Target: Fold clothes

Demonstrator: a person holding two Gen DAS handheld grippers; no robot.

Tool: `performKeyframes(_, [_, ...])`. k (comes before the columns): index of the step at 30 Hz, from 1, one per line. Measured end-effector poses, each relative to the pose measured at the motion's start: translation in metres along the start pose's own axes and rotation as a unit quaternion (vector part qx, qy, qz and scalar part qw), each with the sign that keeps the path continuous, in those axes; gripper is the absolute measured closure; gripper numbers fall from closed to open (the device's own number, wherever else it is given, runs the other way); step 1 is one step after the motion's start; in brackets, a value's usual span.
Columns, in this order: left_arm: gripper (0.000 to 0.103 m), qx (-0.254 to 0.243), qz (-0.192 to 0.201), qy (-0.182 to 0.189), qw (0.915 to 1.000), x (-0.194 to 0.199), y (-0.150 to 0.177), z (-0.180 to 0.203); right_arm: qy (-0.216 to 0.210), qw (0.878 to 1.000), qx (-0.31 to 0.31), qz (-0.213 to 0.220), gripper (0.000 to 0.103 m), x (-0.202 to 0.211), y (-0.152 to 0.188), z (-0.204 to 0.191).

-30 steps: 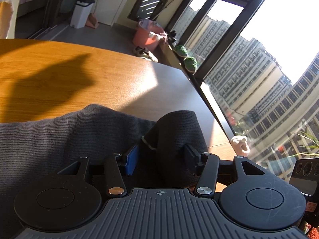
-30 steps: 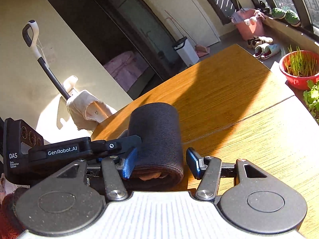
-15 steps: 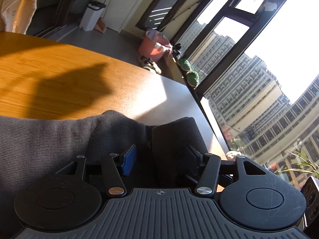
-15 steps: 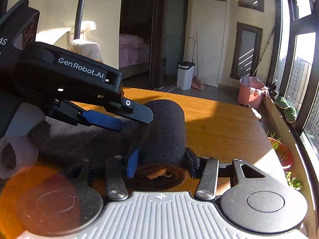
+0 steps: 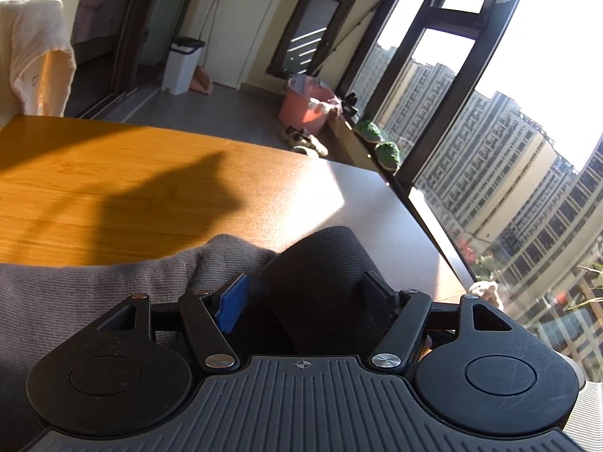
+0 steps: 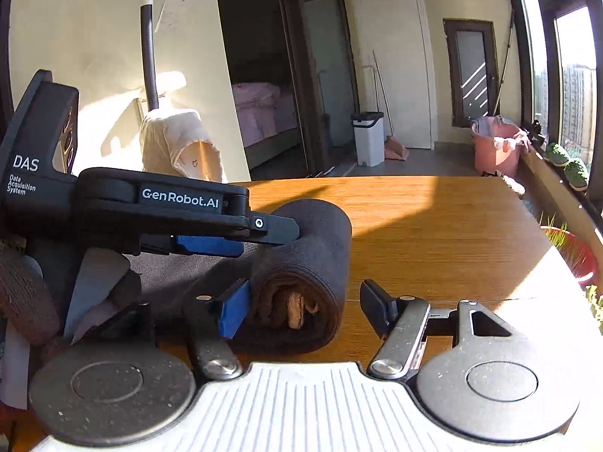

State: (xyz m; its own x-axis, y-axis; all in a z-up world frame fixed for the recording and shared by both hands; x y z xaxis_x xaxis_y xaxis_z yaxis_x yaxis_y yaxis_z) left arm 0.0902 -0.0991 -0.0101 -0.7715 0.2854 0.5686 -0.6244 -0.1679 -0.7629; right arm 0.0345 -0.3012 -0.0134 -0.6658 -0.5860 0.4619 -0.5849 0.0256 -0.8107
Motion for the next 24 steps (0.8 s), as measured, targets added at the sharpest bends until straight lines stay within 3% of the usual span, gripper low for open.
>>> performKeyframes(4, [0.026, 0.007, 0.0, -0.001, 1.0, 0.002, 0.0, -0.01, -0.033, 0.997, -0.071, -0.016, 0.033, -0.013, 0.005, 0.016])
performKeyframes(5, [0.025, 0.011, 0.0, -0.001, 0.9999, 0.003, 0.0, -0.013, -0.032, 0.997, -0.071, -0.019, 0.044, -0.015, 0.007, 0.015])
performKeyframes(6, [0.023, 0.016, -0.001, 0.0, 0.9999, 0.003, 0.001, -0.016, -0.025, 0.998, -0.055, -0.016, 0.053, -0.013, 0.007, 0.011])
performKeyframes(8, [0.019, 0.025, -0.002, 0.004, 0.9997, 0.003, 0.004, -0.022, -0.005, 1.0, -0.008, -0.007, 0.061, -0.01, 0.008, 0.0])
performKeyframes(13, [0.019, 0.05, 0.0, 0.024, 0.9984, -0.005, 0.002, -0.028, 0.066, 0.993, 0.091, 0.016, 0.064, -0.001, 0.005, -0.014])
performKeyframes(17, [0.024, 0.049, 0.0, 0.039, 0.9981, -0.016, -0.006, -0.015, 0.139, 0.968, 0.209, 0.025, 0.064, -0.003, 0.008, -0.02])
performKeyframes(18, [0.028, 0.051, 0.002, 0.042, 0.9978, -0.015, -0.009, -0.013, 0.146, 0.96, 0.239, 0.025, 0.064, -0.004, 0.011, -0.025])
performKeyframes(22, [0.025, 0.046, 0.028, 0.047, 0.9974, 0.0, -0.023, -0.005, 0.162, 0.929, 0.332, 0.026, 0.064, -0.01, 0.026, -0.046])
performKeyframes(23, [0.023, 0.04, 0.031, 0.048, 0.9976, 0.003, -0.026, -0.002, 0.165, 0.924, 0.344, 0.027, 0.063, -0.012, 0.028, -0.049])
performKeyframes(24, [0.022, 0.032, 0.031, 0.047, 0.9979, 0.004, -0.027, 0.001, 0.16, 0.927, 0.338, 0.027, 0.063, -0.011, 0.028, -0.049])
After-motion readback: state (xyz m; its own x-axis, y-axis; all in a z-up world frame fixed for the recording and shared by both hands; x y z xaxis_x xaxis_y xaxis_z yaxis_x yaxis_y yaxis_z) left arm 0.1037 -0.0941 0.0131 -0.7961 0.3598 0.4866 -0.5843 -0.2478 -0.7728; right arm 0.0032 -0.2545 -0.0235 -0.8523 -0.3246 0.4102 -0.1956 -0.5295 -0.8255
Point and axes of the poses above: each gripper's, at about its wrist camera, not at the fingertips, and x roughly against the way its jaws point, z to its right, y to its underside, the point moved 4 cm from there along -x, roughly the way its jaws point, and after that the axes turned 6 degrees about -x, right-handed, at the moved point
